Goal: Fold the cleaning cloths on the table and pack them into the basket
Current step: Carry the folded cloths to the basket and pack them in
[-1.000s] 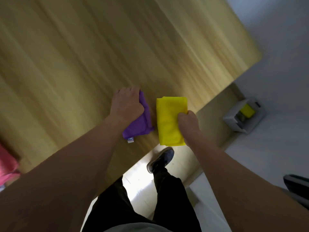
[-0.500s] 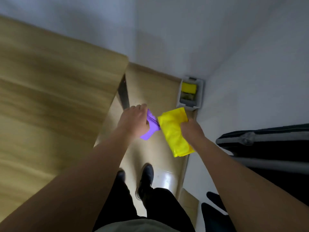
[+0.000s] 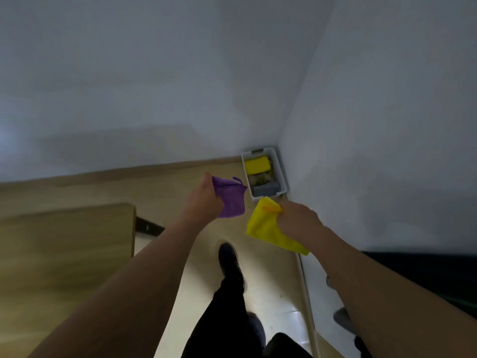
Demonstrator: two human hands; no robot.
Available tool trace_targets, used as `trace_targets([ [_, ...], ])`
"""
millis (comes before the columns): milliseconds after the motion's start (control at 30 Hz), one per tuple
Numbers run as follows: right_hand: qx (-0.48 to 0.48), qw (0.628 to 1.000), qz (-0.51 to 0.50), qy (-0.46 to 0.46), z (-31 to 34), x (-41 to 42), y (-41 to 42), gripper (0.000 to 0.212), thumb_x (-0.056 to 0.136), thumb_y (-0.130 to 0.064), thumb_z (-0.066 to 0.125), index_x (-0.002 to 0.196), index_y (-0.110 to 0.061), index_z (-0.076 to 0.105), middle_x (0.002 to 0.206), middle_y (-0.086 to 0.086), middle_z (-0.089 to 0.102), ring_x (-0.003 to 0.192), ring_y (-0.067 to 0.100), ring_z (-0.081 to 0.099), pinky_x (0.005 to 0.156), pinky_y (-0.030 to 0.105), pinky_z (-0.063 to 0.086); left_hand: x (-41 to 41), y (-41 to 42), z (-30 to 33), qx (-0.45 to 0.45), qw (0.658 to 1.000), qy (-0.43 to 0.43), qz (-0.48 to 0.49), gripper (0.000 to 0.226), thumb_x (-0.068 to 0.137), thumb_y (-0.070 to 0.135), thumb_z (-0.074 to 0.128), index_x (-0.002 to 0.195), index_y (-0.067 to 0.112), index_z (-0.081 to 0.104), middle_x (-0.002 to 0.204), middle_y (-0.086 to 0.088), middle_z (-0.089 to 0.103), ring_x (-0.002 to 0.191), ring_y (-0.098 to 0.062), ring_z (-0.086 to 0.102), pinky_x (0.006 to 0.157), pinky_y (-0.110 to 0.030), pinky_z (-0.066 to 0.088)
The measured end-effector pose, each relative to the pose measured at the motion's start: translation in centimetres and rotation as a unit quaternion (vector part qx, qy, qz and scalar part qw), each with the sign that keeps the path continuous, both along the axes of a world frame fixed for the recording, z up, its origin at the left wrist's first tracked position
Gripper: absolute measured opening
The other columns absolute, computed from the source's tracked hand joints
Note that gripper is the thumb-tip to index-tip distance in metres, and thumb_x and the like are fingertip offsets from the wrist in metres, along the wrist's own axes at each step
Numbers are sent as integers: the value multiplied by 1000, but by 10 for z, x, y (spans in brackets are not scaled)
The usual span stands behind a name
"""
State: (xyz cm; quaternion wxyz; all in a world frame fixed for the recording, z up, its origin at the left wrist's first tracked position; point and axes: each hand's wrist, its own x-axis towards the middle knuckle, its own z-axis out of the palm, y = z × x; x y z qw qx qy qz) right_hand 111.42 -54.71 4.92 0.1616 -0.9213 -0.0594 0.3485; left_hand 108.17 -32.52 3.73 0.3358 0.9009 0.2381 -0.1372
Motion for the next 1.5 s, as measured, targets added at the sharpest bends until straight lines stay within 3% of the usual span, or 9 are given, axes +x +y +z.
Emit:
trace_targets([
  [200, -121, 985, 108, -65, -20, 81, 17, 37, 100, -32, 32, 132, -20, 46, 131, 6, 55, 118, 28, 51, 101, 38, 34, 113, 28, -17, -138, 985, -19, 102, 29, 85, -6, 40, 106, 12, 36, 79, 0, 42, 73, -20, 46, 51, -23, 35],
  [300, -110, 982, 126, -86, -46, 116, 19, 34, 99, -28, 34, 130, -21, 46, 126, 5, 57, 115, 27, 52, 99, 35, 34, 157, 38, -38, -166, 981, 2, 105, 35, 86, -3, 44, 117, 12, 38, 91, -9, 51, 76, -24, 52, 60, -28, 42],
  [500, -83, 980, 162, -82, -159, 179, 28, 32, 92, -24, 39, 115, -16, 60, 109, 9, 63, 103, 30, 57, 93, 34, 36, 238, 42, -146, -201, 970, 37, 134, 25, 87, 7, 54, 108, 10, 40, 100, -15, 54, 81, -28, 57, 66, -38, 51],
  [567, -63, 979, 164, -102, -214, 200, 33, 26, 77, -17, 50, 94, -12, 69, 86, 12, 67, 83, 33, 64, 83, 40, 47, 260, 37, -199, -222, 963, 47, 143, 23, 88, 7, 55, 106, 9, 41, 104, -17, 54, 82, -27, 57, 68, -38, 51],
  [667, -57, 976, 164, -130, -322, 233, 33, 20, 61, -20, 46, 59, -16, 66, 53, 5, 60, 48, 26, 60, 54, 32, 52, 291, 26, -301, -231, 963, 42, 136, 23, 85, 5, 57, 102, 10, 43, 105, -18, 56, 81, -25, 58, 69, -40, 53],
  [867, -81, 961, 251, -78, -495, 300, 34, 42, 73, -24, 35, 92, -11, 70, 87, 16, 69, 80, 38, 64, 82, 46, 49, 343, 2, -478, -267, 960, 21, 87, 40, 81, -1, 53, 117, 17, 46, 91, -6, 57, 74, -22, 61, 59, -35, 55],
  [1033, -111, 943, 306, -70, -589, 337, 32, 30, 91, -20, 45, 118, -15, 55, 122, 11, 59, 115, 29, 51, 97, 33, 34, 384, -23, -584, -250, 967, 23, -52, 38, 66, 21, 54, 103, 29, 50, 90, -6, 62, 80, -29, 63, 68, -44, 54],
  [1267, -111, 951, 274, -89, -657, 340, 16, 28, 91, -19, 45, 117, -13, 54, 122, 13, 59, 114, 30, 51, 94, 34, 33, 408, -49, -660, -335, 941, 43, 16, 13, 84, 3, 55, 86, 15, 50, 73, -5, 52, 61, -18, 50, 49, -26, 39],
  [1500, -77, 968, 230, -69, -674, 343, 14, 26, 92, -16, 44, 113, -12, 58, 120, 12, 60, 110, 29, 53, 94, 31, 34, 414, -57, -669, -393, 911, 92, 80, 23, 75, -5, 50, 67, 16, 51, 63, -6, 47, 59, -20, 43, 49, -27, 33],
])
